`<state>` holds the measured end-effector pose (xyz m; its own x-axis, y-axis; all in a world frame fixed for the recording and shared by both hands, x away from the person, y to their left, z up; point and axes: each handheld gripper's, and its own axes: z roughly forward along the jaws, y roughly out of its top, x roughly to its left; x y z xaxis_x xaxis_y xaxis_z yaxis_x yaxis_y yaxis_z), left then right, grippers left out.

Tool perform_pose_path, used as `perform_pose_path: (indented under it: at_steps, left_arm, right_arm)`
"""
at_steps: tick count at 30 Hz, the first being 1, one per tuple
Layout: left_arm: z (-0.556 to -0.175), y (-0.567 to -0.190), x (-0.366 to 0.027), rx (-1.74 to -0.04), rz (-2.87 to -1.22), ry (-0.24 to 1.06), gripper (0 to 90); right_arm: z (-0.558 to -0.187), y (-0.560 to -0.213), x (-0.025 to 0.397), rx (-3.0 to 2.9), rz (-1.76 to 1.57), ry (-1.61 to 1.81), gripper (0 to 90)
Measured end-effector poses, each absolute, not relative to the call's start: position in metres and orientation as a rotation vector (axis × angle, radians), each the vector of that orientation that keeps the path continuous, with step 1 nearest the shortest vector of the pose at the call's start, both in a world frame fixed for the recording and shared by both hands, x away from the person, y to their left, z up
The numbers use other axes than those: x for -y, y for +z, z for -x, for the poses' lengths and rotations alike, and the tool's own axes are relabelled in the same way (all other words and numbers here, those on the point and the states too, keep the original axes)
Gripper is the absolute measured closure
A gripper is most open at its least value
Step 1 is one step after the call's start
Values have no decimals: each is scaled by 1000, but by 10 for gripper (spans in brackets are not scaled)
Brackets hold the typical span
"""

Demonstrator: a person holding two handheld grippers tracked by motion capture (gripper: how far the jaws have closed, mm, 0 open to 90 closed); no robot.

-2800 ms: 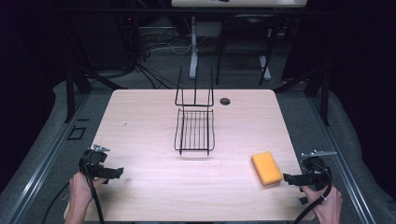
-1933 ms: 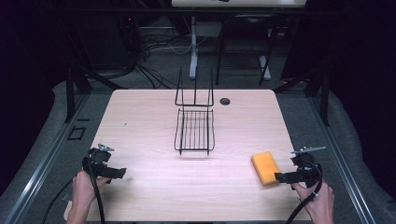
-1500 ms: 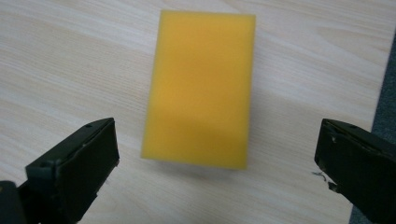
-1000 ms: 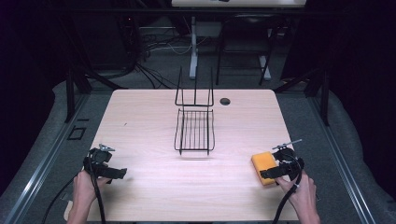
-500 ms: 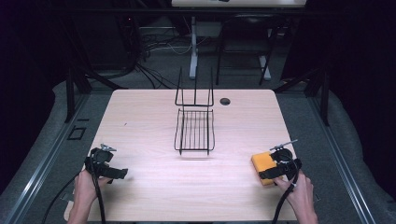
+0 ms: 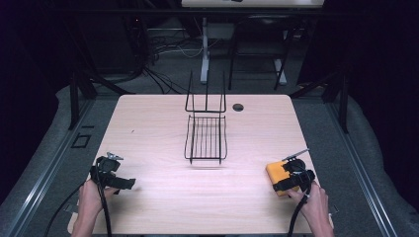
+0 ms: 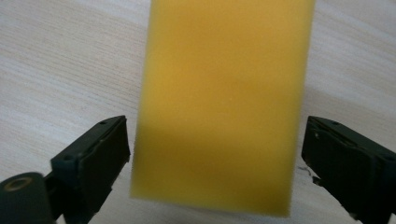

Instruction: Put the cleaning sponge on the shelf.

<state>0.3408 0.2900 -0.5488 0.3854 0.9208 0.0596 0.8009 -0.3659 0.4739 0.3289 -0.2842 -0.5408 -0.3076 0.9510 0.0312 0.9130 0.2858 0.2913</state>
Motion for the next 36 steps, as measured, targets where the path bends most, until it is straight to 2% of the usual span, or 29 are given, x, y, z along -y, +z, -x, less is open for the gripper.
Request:
perform_pose_path:
  at_steps: [8, 11, 36]
  left_arm:
    - [-341, -549, -290, -1491, -2286, 448, 1]
    - [-341, -549, -290, -1491, -2286, 449, 1]
    - [-340, -548, -290, -1485, -2293, 462, 0]
  right_arm:
    - [-328, -544, 284, -2388, -1743, 352, 149]
    - [-327, -541, 285, -2383, -1723, 326, 207]
    - [-320, -522, 283, -2362, -1674, 418, 260]
